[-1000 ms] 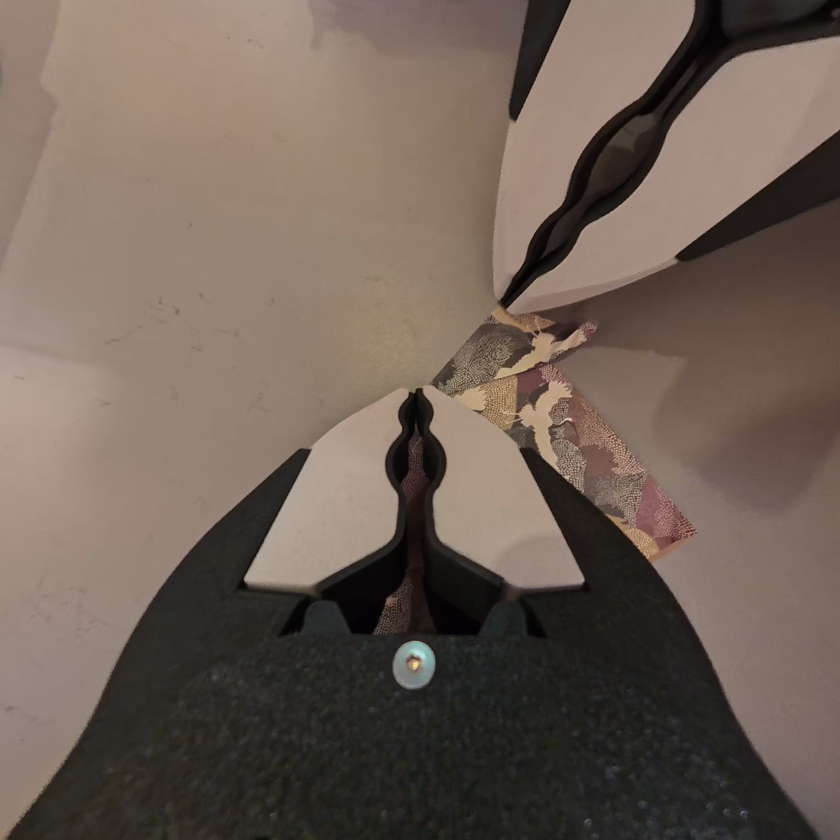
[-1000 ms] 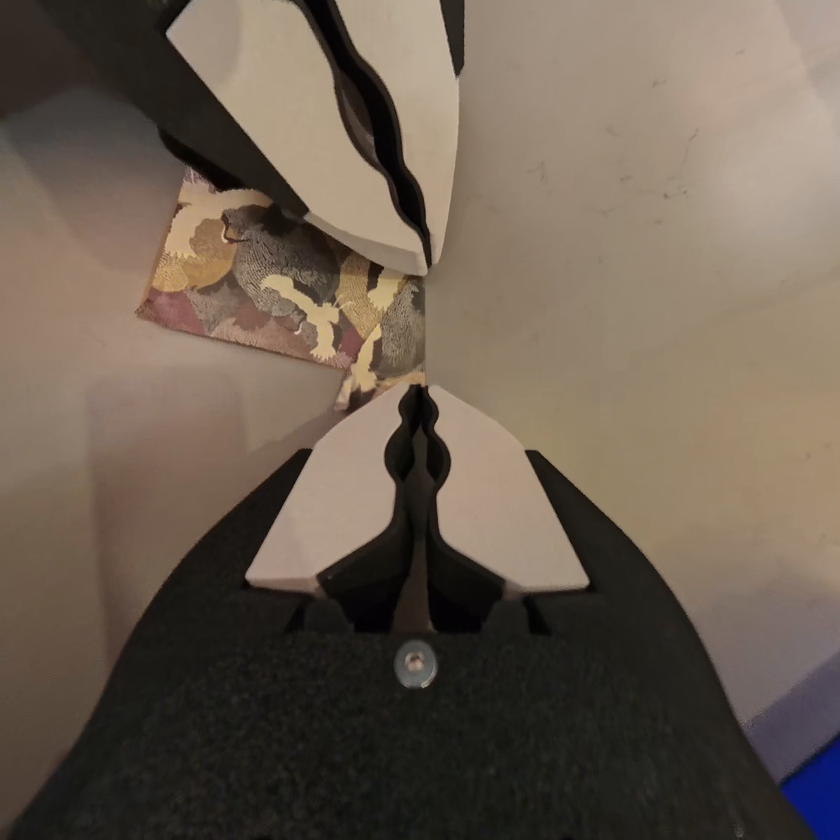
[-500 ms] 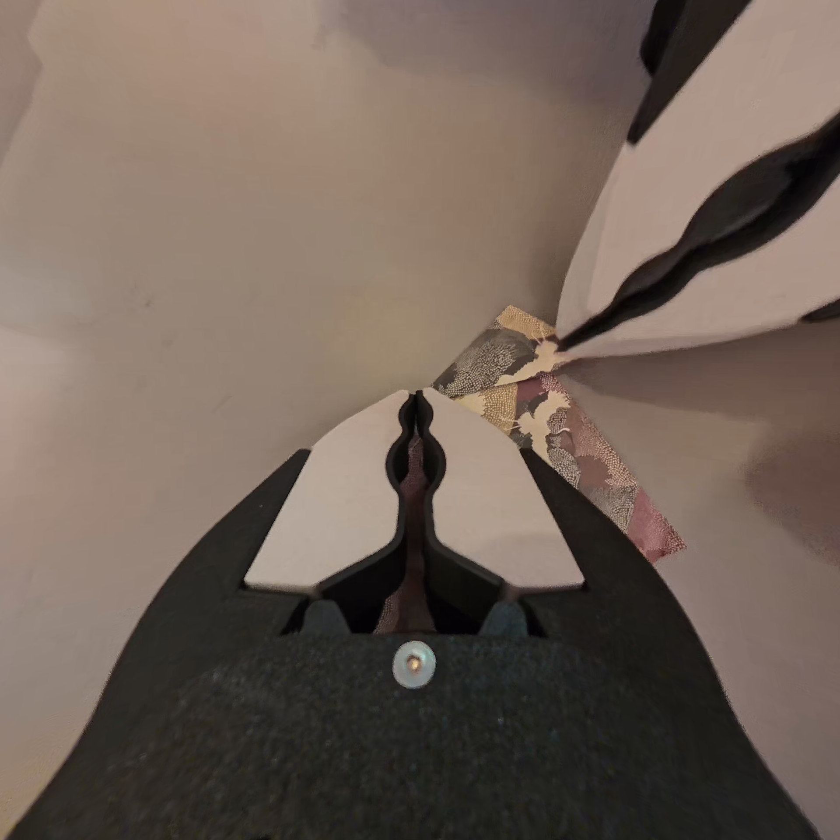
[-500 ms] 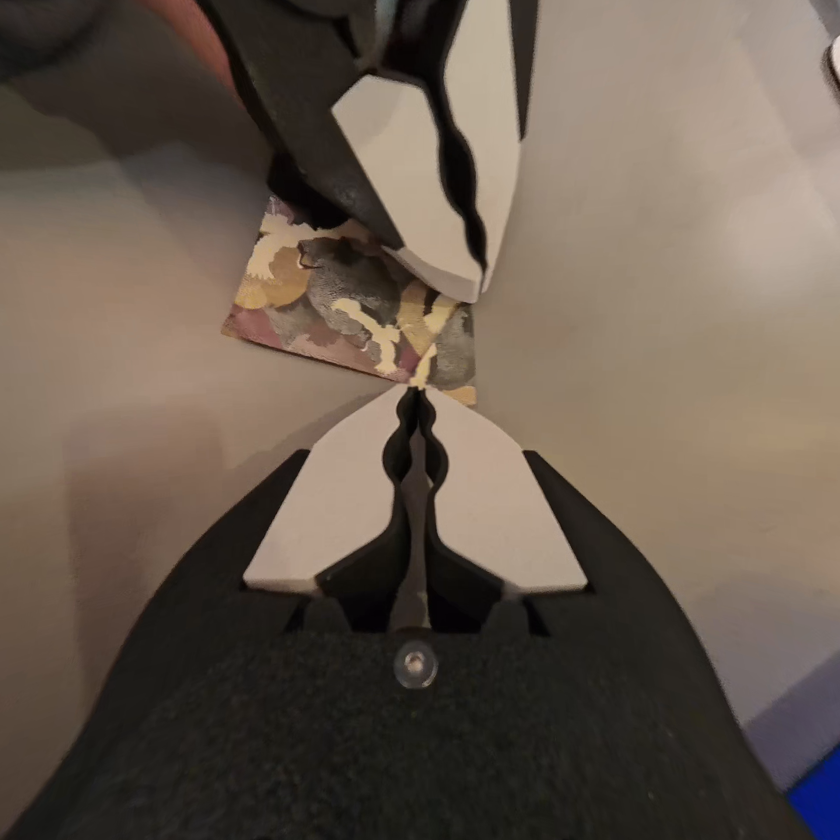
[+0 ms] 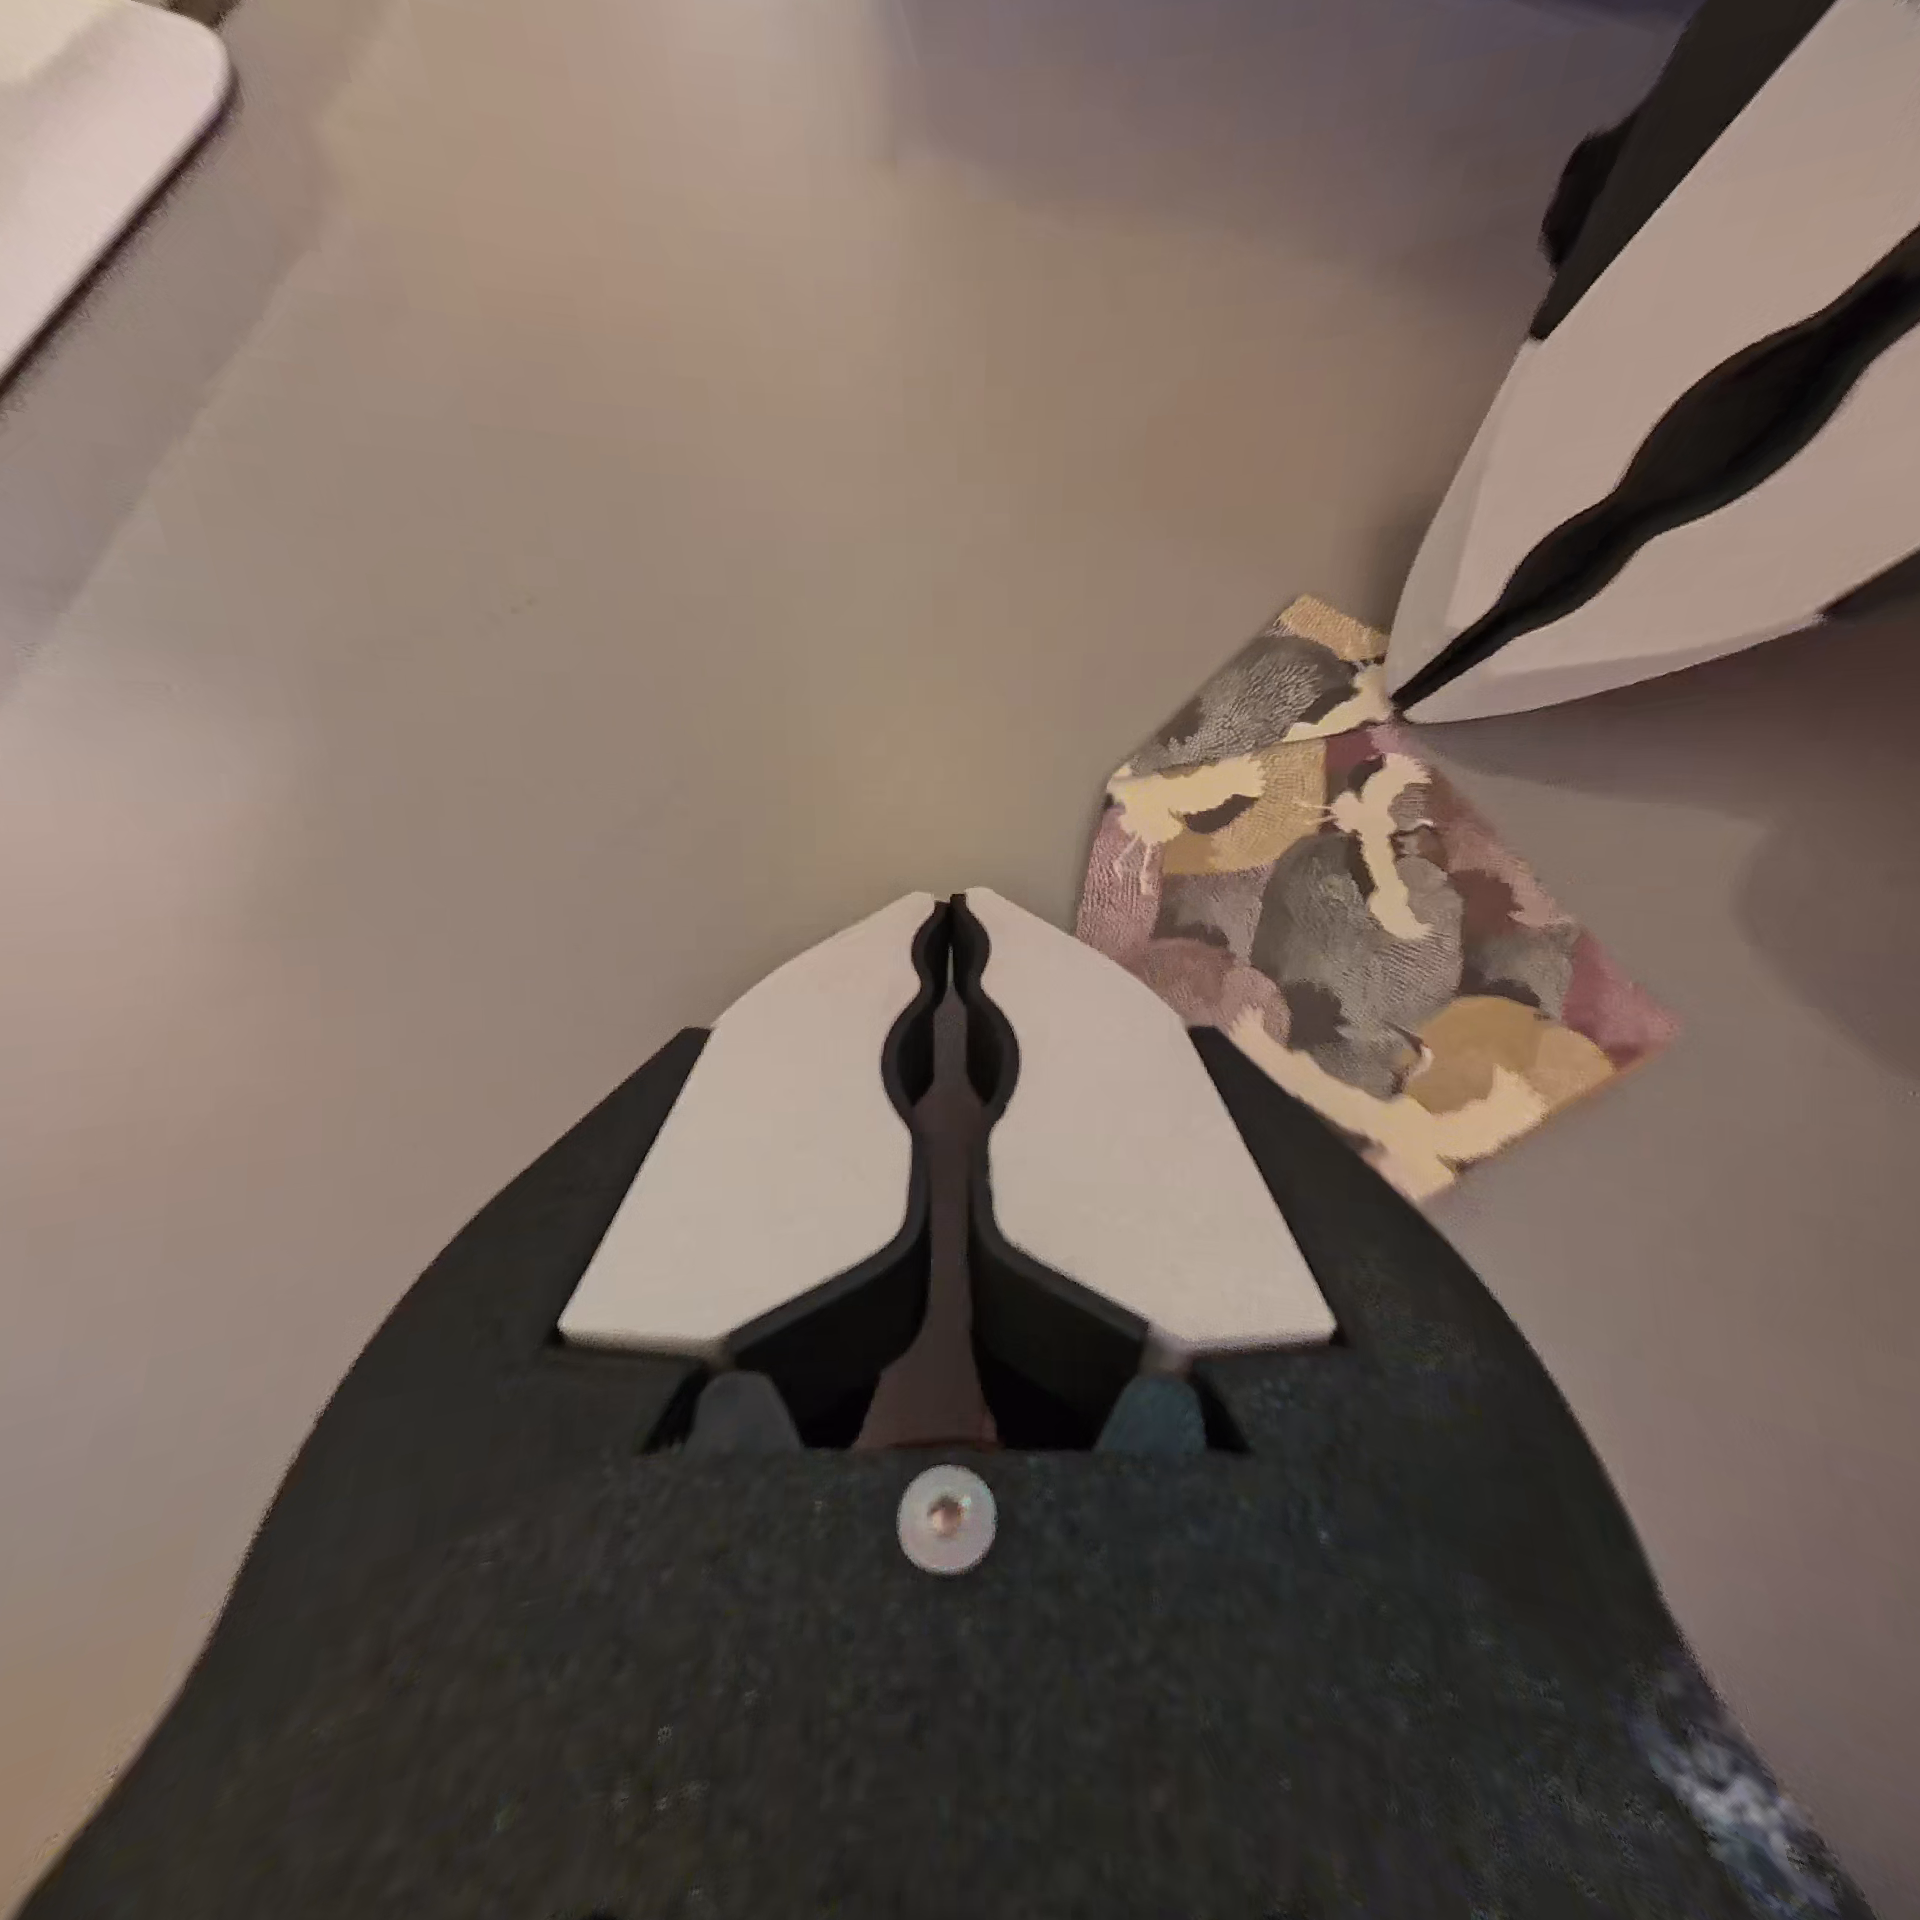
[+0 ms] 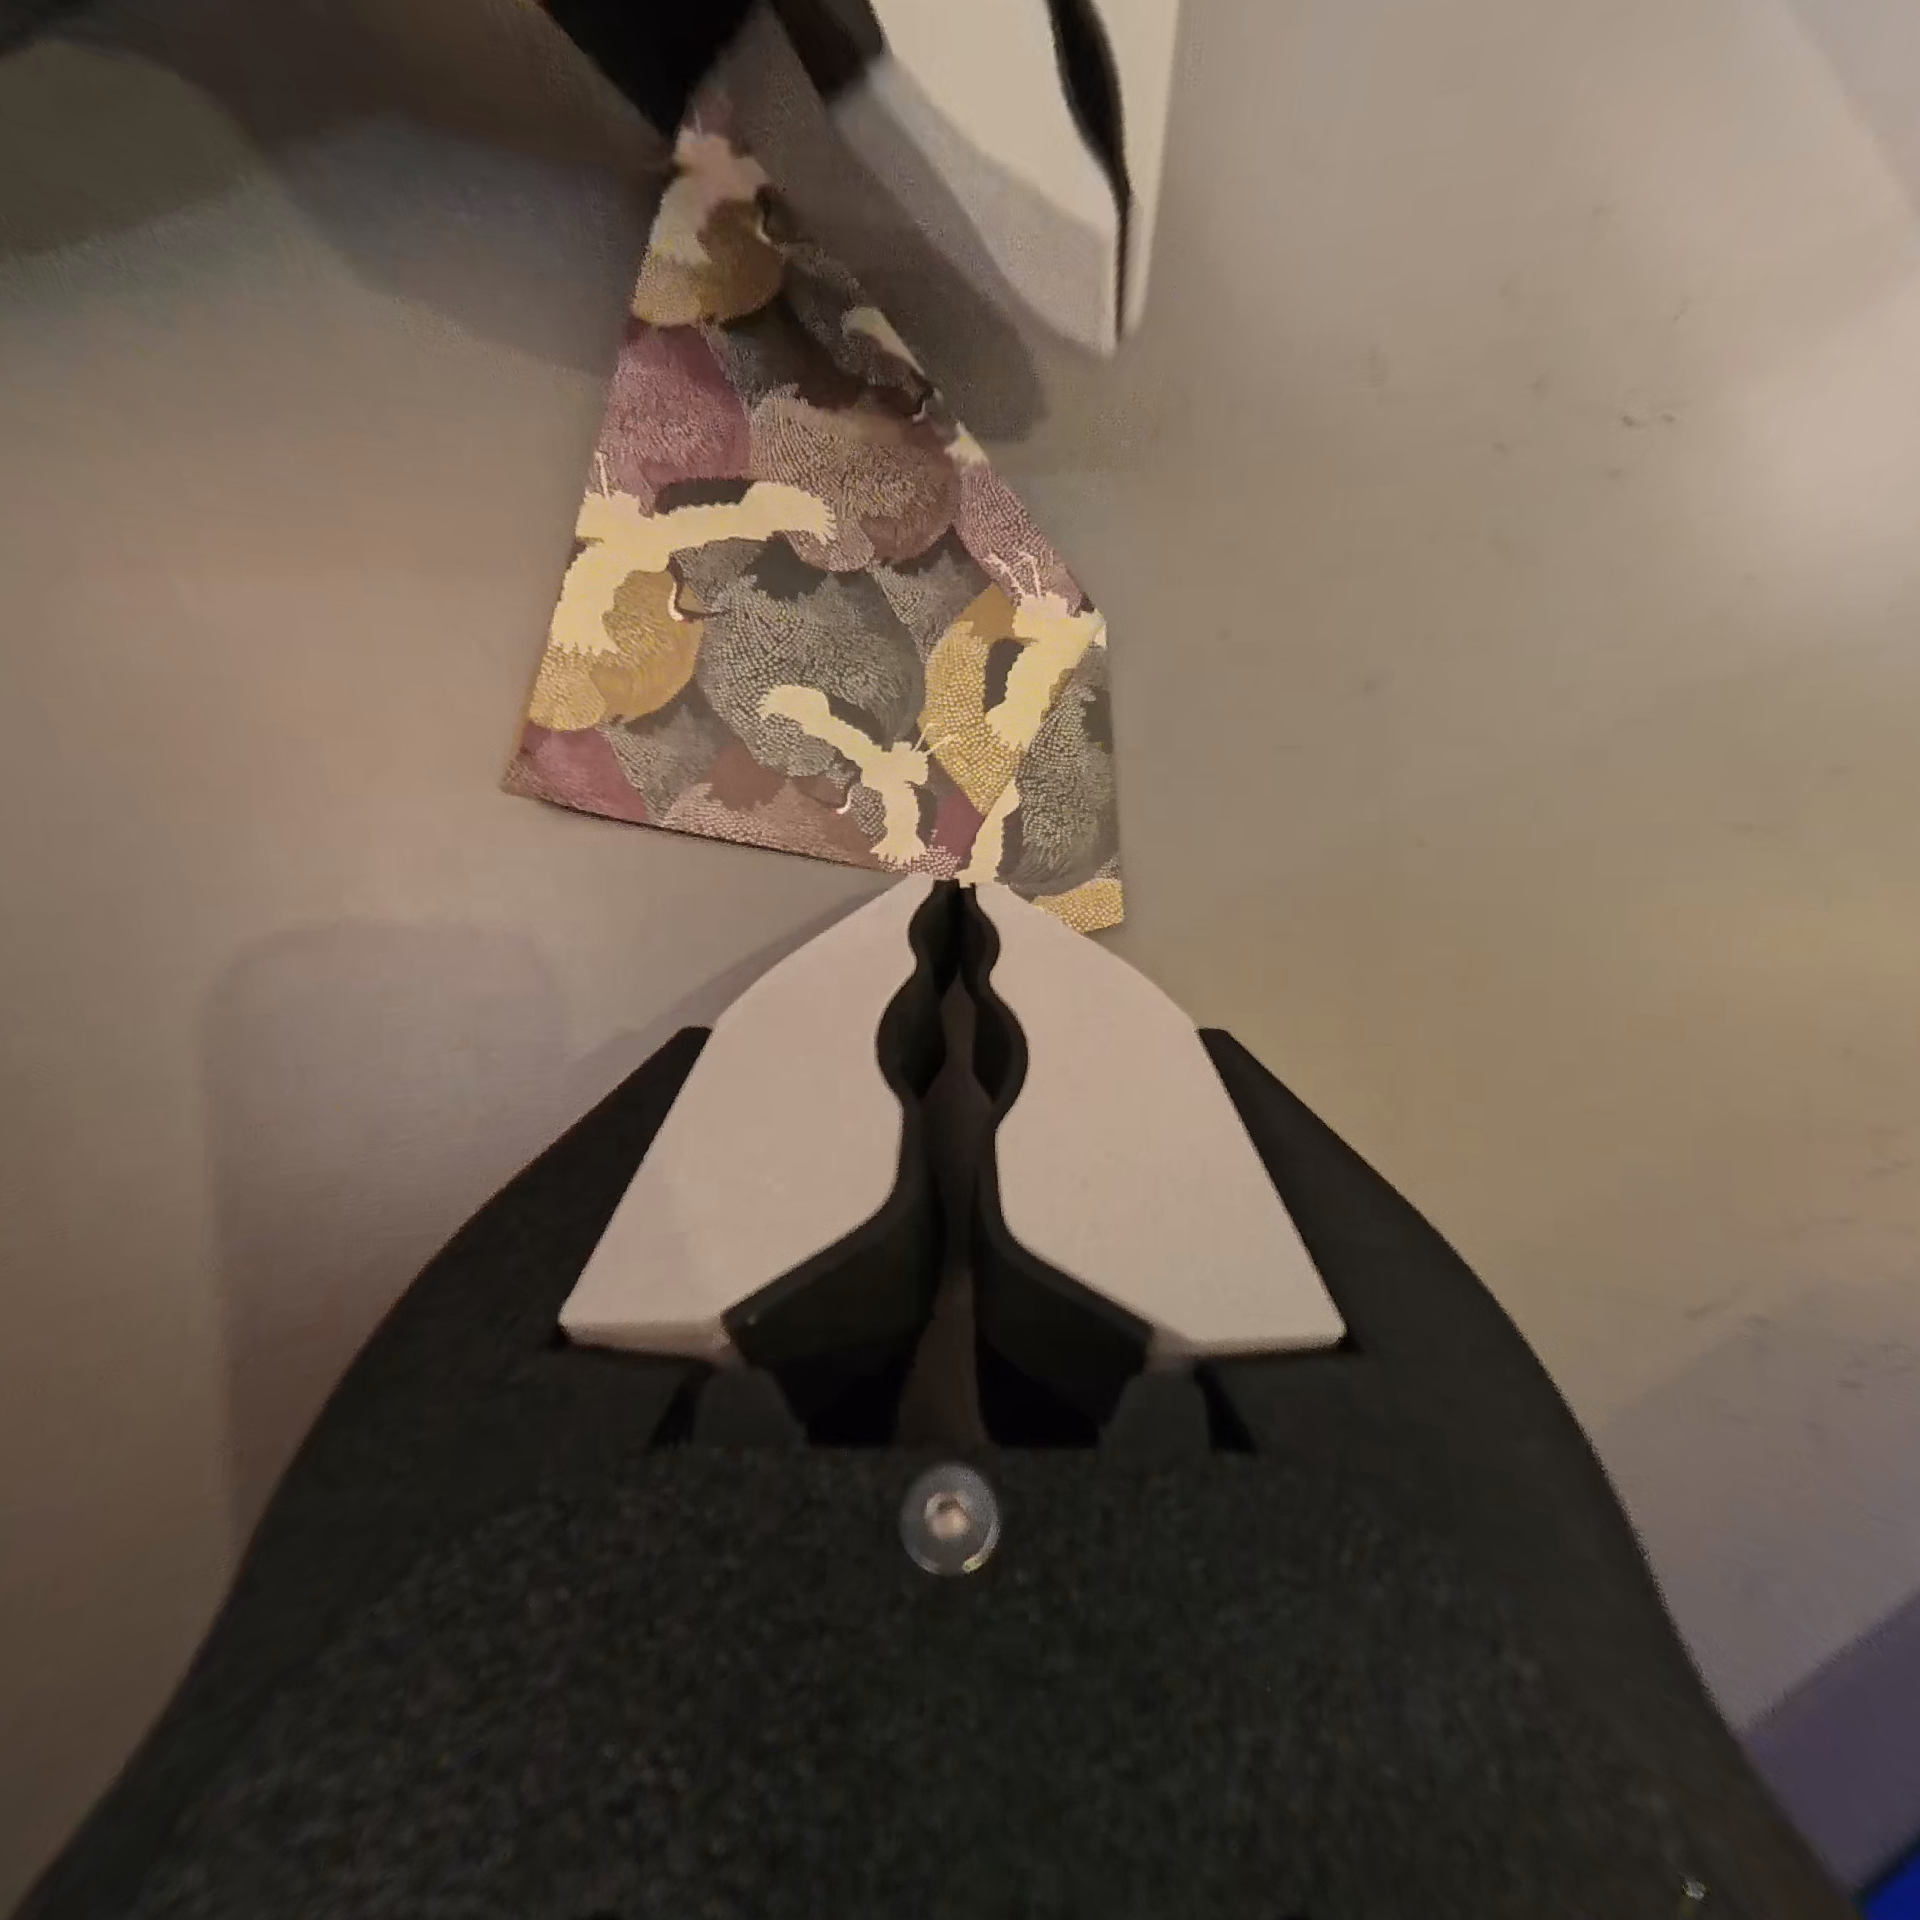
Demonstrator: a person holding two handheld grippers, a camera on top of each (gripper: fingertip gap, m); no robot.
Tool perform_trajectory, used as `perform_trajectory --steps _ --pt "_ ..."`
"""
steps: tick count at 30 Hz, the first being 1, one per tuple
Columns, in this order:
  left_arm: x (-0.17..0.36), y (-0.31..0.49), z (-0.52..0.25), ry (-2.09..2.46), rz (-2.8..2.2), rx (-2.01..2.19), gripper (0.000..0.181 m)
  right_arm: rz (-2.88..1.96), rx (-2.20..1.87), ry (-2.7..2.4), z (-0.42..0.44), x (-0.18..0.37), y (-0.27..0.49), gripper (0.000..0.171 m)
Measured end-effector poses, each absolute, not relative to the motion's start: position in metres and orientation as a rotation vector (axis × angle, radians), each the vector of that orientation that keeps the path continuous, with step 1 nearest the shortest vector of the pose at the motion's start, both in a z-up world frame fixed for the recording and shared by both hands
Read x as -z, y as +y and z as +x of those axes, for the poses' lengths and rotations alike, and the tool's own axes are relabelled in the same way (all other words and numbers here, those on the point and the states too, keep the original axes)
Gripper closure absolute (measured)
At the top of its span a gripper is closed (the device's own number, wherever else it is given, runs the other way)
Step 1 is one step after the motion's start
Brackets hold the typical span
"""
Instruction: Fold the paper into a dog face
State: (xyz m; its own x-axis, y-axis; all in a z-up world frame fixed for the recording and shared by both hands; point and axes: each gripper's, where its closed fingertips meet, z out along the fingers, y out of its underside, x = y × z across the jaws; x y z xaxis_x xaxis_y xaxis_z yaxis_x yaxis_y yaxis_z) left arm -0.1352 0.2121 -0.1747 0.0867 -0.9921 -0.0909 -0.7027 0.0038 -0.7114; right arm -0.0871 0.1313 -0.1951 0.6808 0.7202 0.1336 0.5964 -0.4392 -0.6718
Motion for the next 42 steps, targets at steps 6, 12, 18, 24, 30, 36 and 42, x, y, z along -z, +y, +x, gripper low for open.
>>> perform_trajectory --steps 6,12,18,24,30,36,42 --pt "0.175 0.181 -0.166 1.643 -1.859 0.616 0.181 -2.190 -0.257 -0.980 -0.087 0.195 0.131 0.171" --pt "0.194 0.157 -0.162 1.660 -1.939 0.607 0.181 -2.206 -0.308 -0.955 -0.087 0.195 0.131 0.171" --pt "0.194 0.158 -0.163 1.642 -1.983 0.672 0.181 -2.227 -0.348 -0.926 -0.083 0.194 0.127 0.171" --pt "0.194 0.158 -0.160 1.615 -1.977 0.707 0.181 -2.250 -0.382 -0.911 -0.084 0.194 0.127 0.171" --pt "0.194 0.158 -0.158 1.605 -1.978 0.639 0.181 -2.241 -0.439 -0.939 -0.091 0.180 0.121 0.171" --pt "0.186 0.165 -0.157 1.495 -2.001 0.667 0.181 -2.202 -0.494 -0.890 -0.102 0.159 0.124 0.169" --pt "0.164 0.196 -0.191 1.310 -2.038 0.651 0.164 -2.201 -0.403 -0.884 -0.126 0.158 0.132 0.146"
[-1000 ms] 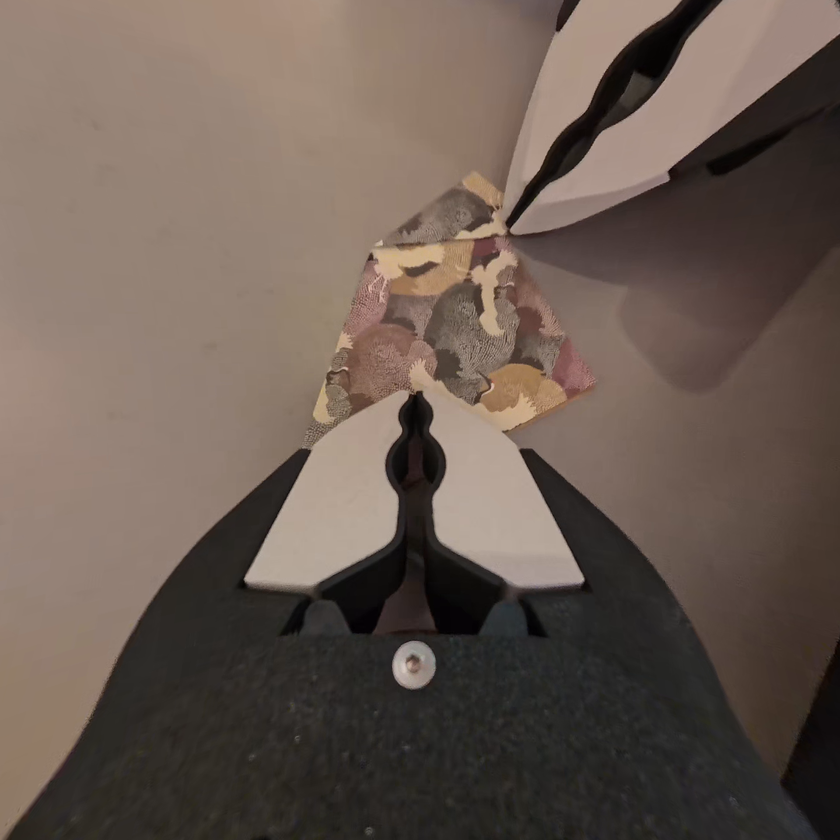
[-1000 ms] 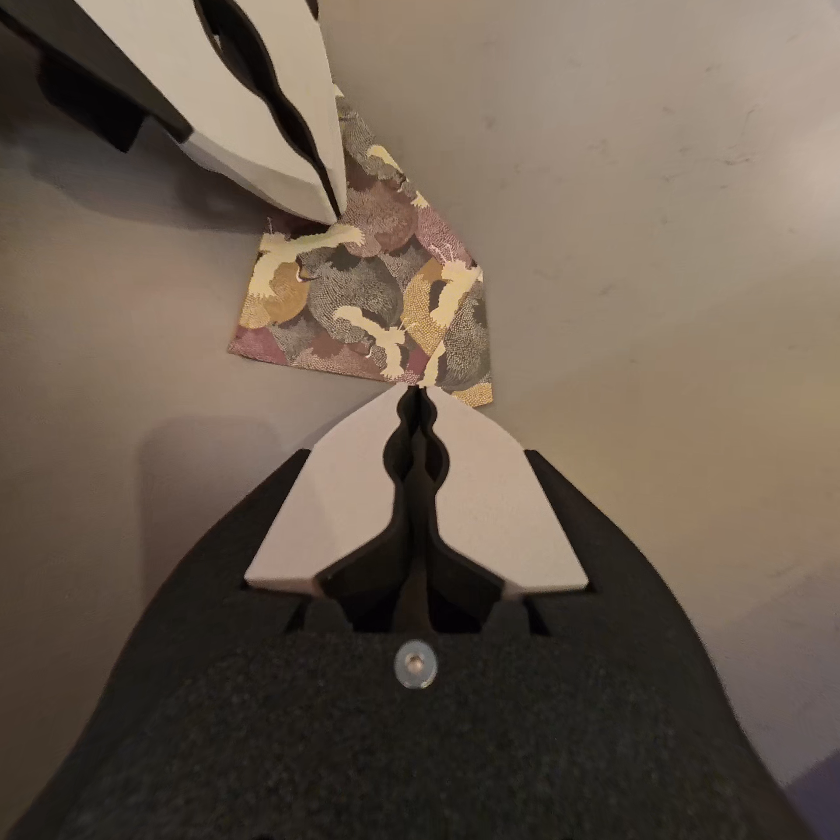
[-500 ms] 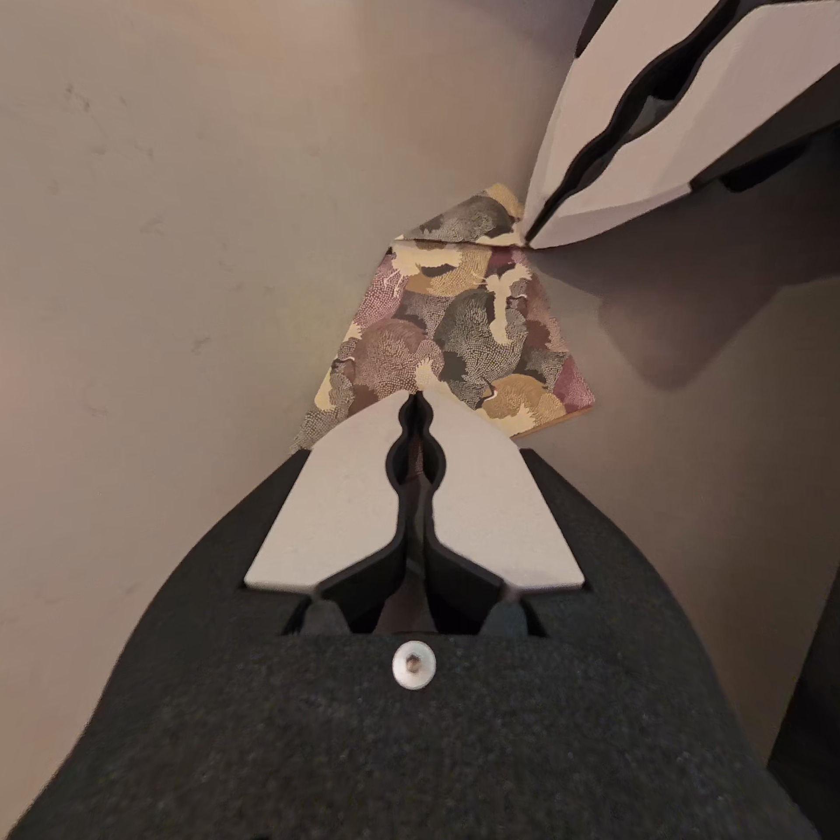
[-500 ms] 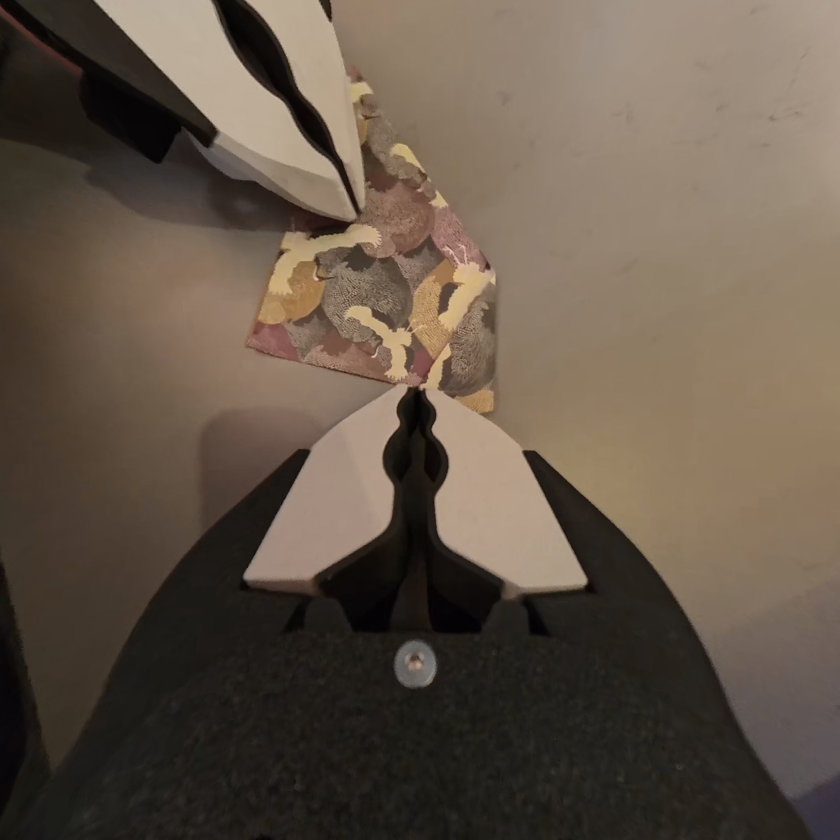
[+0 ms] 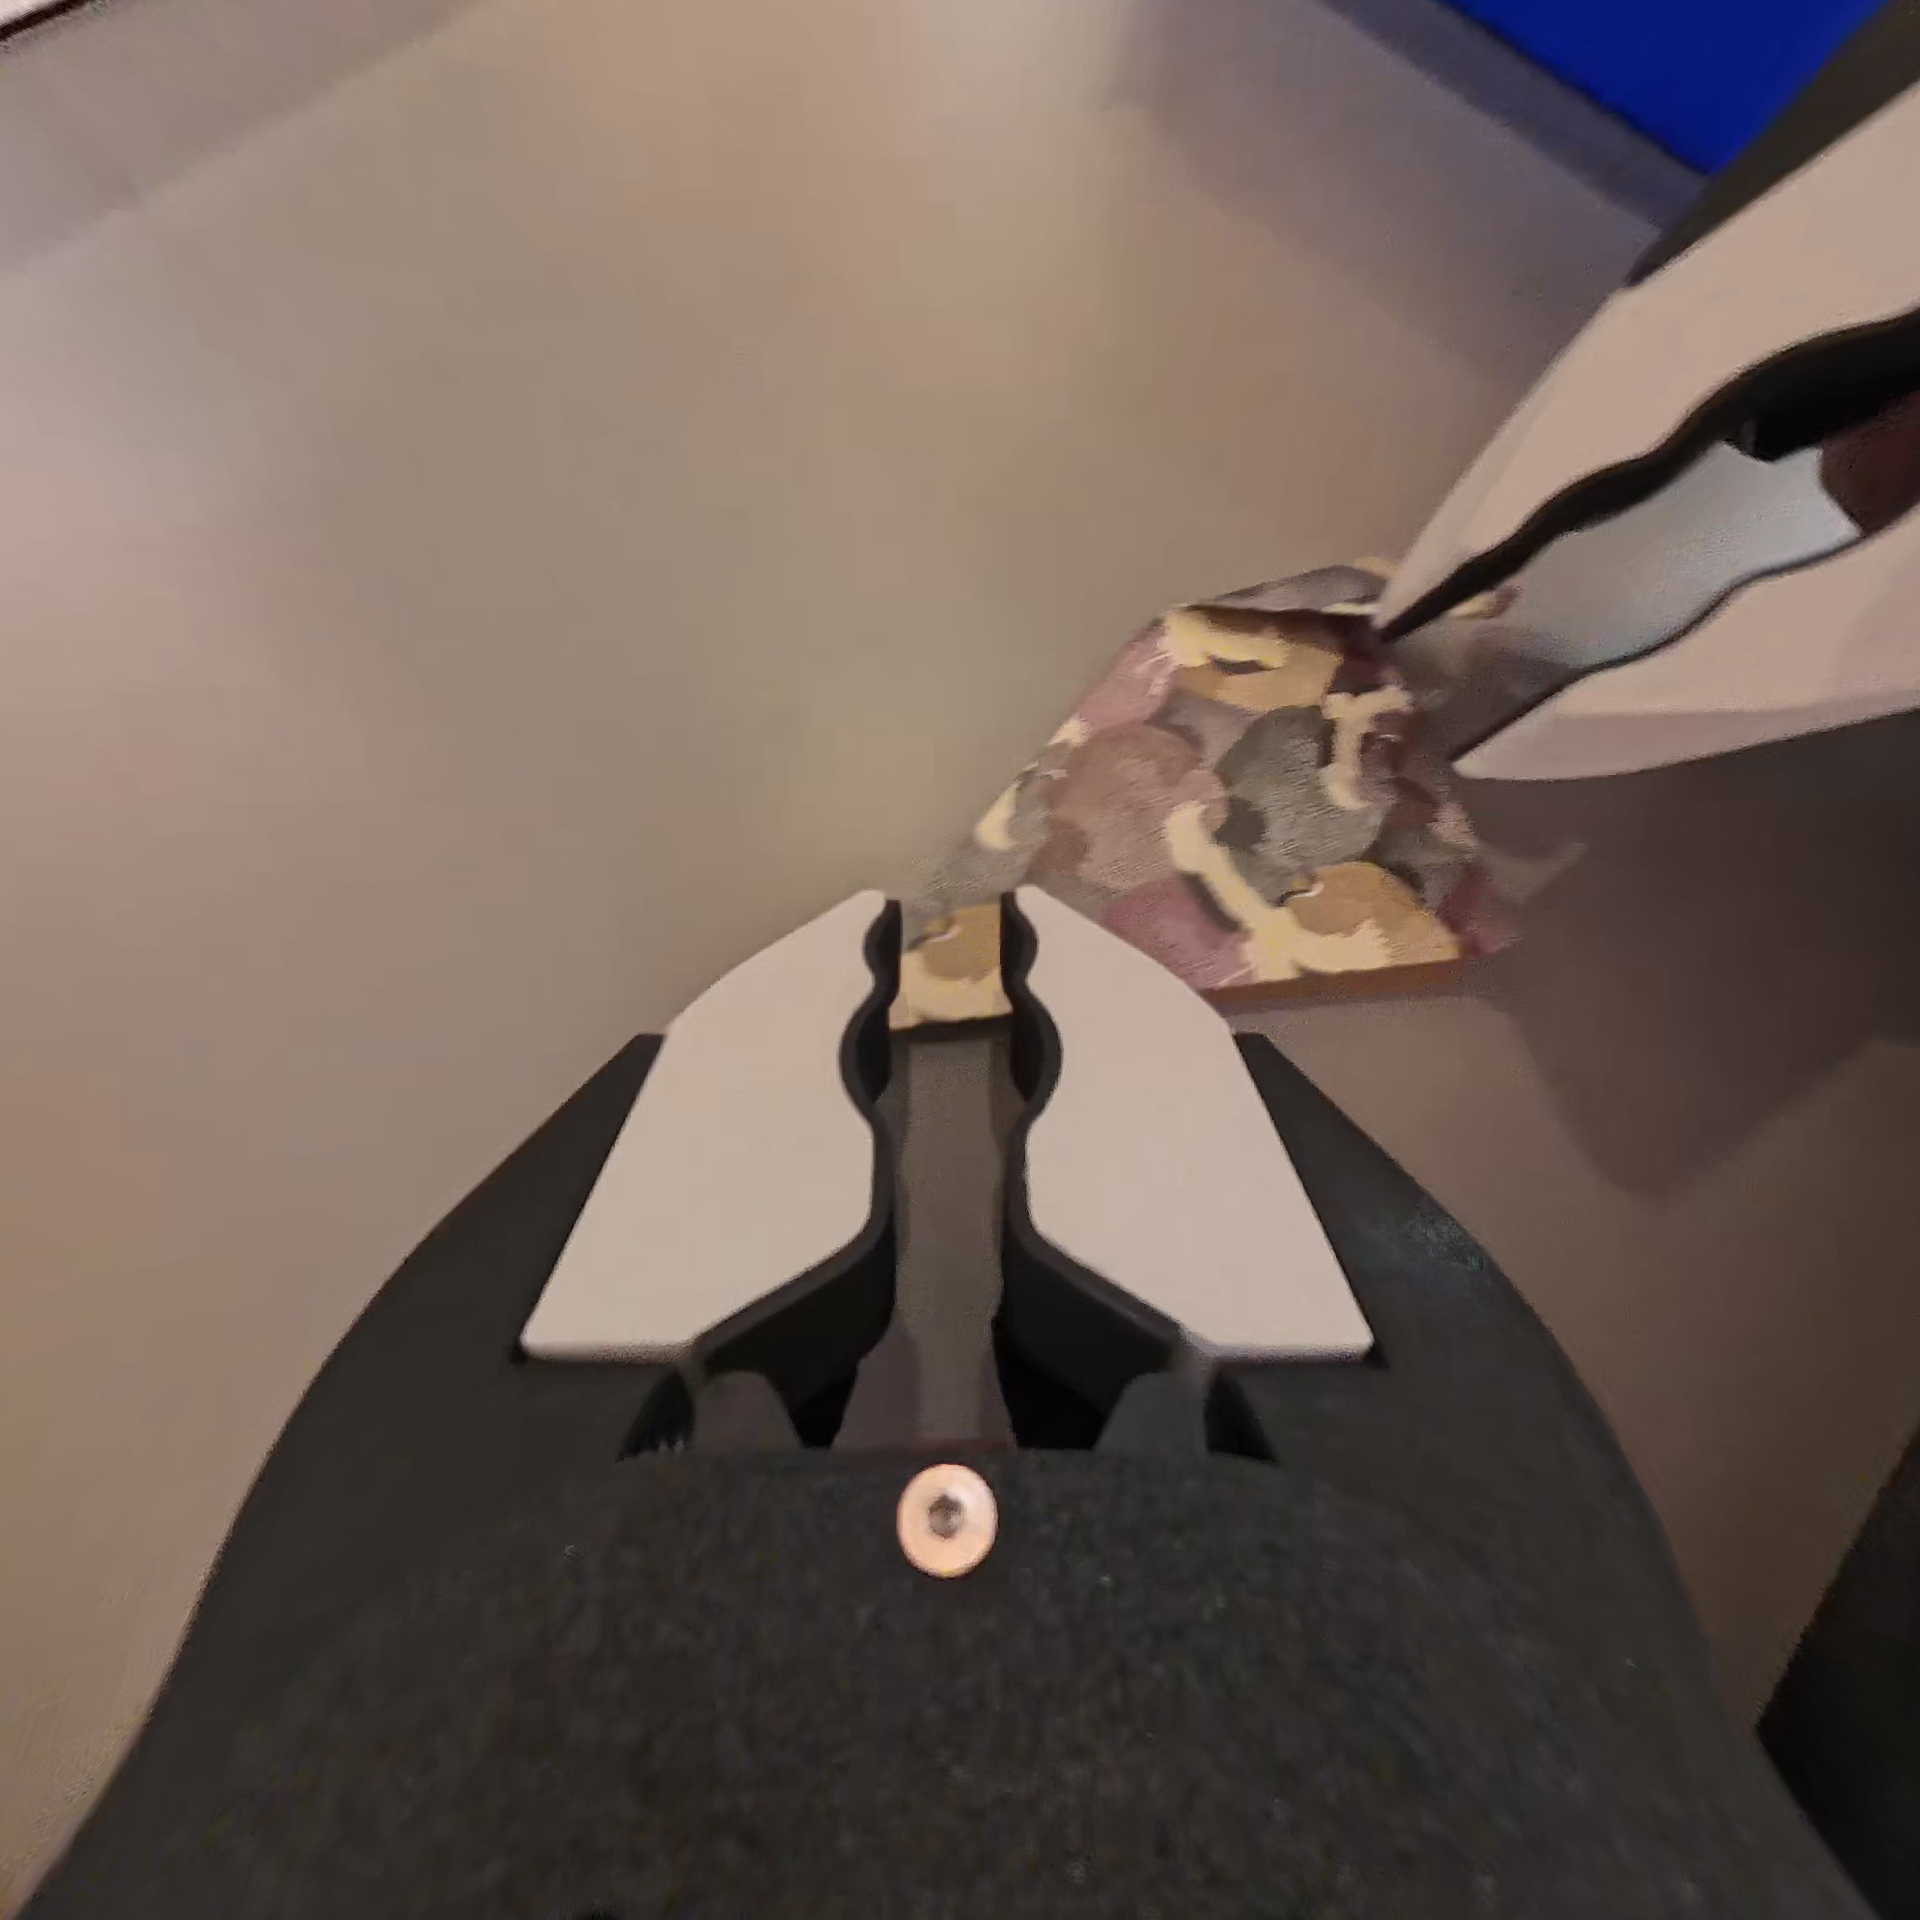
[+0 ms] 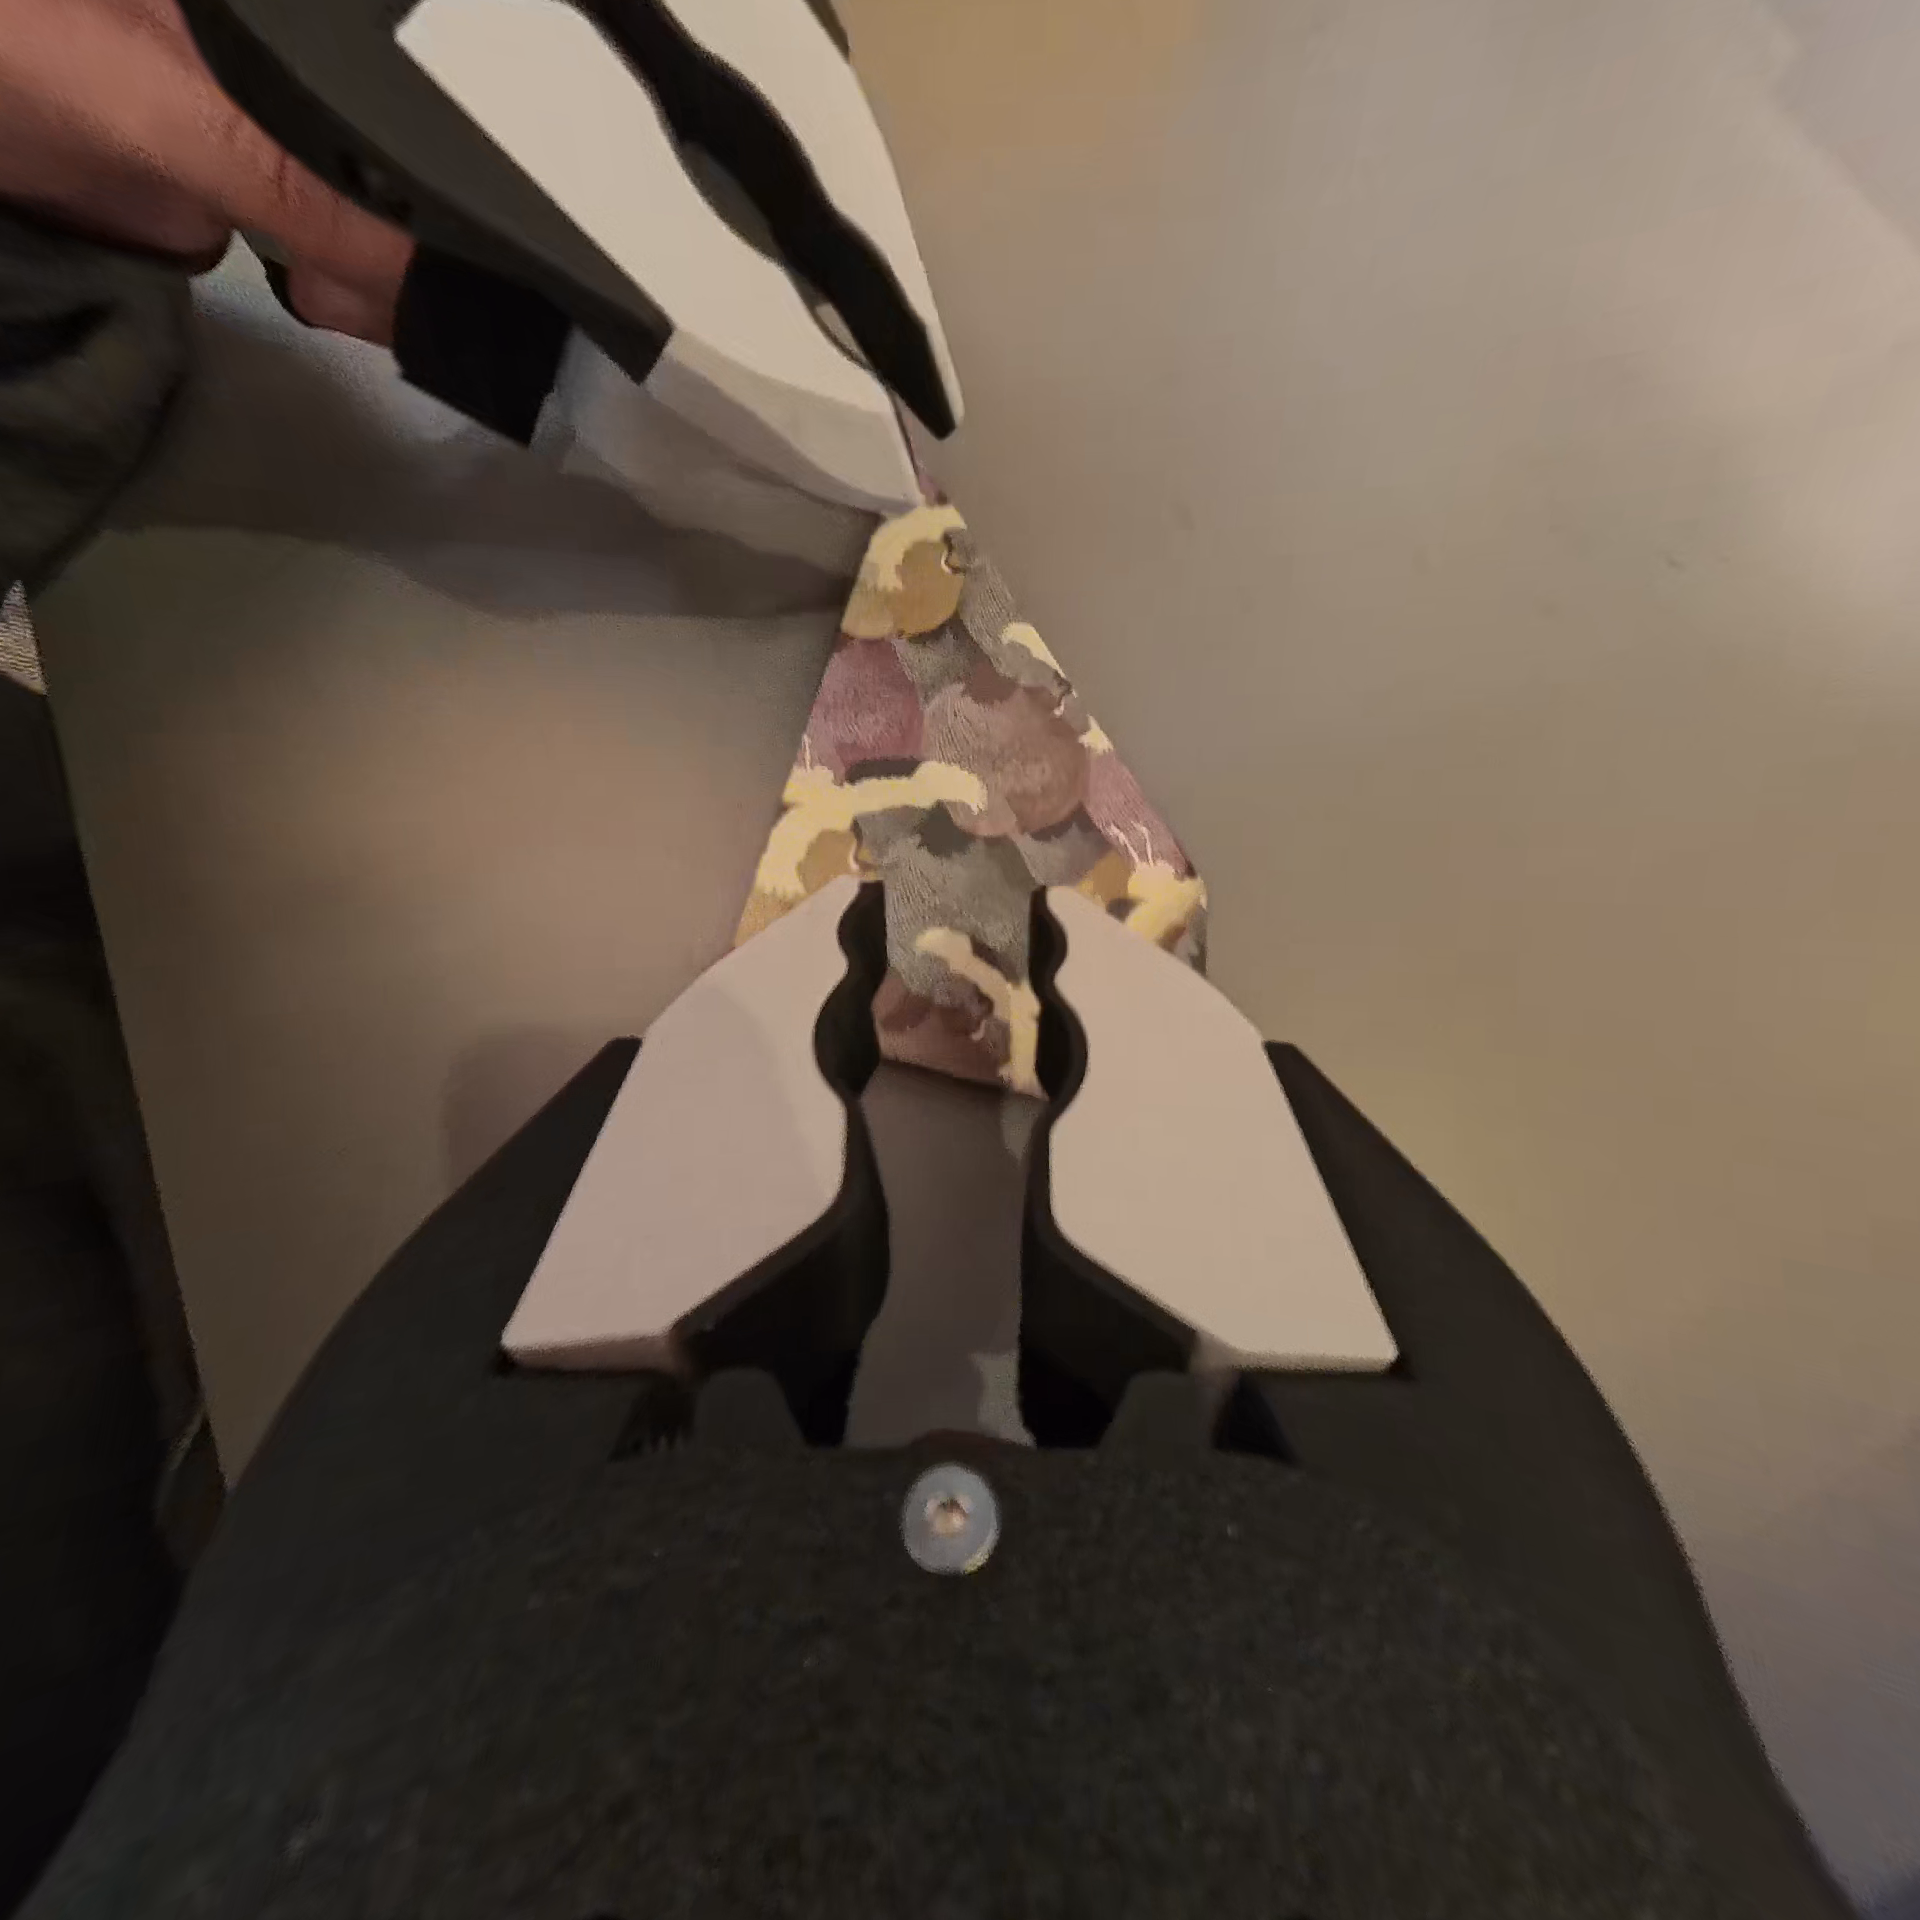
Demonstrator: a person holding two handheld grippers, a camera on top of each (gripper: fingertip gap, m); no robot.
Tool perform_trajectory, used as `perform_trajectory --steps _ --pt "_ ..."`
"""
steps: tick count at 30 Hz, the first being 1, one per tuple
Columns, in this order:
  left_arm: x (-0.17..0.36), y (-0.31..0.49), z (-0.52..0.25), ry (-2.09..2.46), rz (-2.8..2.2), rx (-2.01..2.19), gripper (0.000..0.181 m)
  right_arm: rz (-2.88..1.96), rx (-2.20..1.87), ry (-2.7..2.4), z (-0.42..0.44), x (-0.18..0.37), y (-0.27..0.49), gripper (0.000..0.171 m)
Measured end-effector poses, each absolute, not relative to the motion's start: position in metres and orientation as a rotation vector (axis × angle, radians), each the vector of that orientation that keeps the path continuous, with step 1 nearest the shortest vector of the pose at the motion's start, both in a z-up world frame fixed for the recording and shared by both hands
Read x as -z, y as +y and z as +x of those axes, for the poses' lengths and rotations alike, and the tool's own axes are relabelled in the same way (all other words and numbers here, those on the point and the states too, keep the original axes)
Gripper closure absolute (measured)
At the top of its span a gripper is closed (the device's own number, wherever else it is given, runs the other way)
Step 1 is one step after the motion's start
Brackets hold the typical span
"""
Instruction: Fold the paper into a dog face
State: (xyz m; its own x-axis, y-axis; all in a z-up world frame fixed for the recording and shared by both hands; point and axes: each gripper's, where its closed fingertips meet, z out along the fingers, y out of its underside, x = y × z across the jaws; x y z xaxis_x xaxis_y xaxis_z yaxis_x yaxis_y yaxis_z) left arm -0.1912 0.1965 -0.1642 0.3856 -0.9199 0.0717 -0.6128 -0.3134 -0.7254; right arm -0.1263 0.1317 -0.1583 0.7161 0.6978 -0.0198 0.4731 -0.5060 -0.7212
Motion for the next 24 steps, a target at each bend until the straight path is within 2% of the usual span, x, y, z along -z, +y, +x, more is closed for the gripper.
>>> perform_trajectory --steps 9,16,24 --pt "0.177 0.208 -0.208 1.221 -2.137 0.693 0.164 -2.228 -0.382 -0.790 -0.163 0.165 0.176 0.137" --pt "0.189 0.209 -0.211 1.197 -2.219 0.730 0.162 -2.279 -0.234 -0.850 -0.174 0.185 0.185 0.136" --pt "0.189 0.204 -0.213 1.164 -2.289 0.756 0.161 -2.273 -0.304 -0.827 -0.179 0.194 0.179 0.137"
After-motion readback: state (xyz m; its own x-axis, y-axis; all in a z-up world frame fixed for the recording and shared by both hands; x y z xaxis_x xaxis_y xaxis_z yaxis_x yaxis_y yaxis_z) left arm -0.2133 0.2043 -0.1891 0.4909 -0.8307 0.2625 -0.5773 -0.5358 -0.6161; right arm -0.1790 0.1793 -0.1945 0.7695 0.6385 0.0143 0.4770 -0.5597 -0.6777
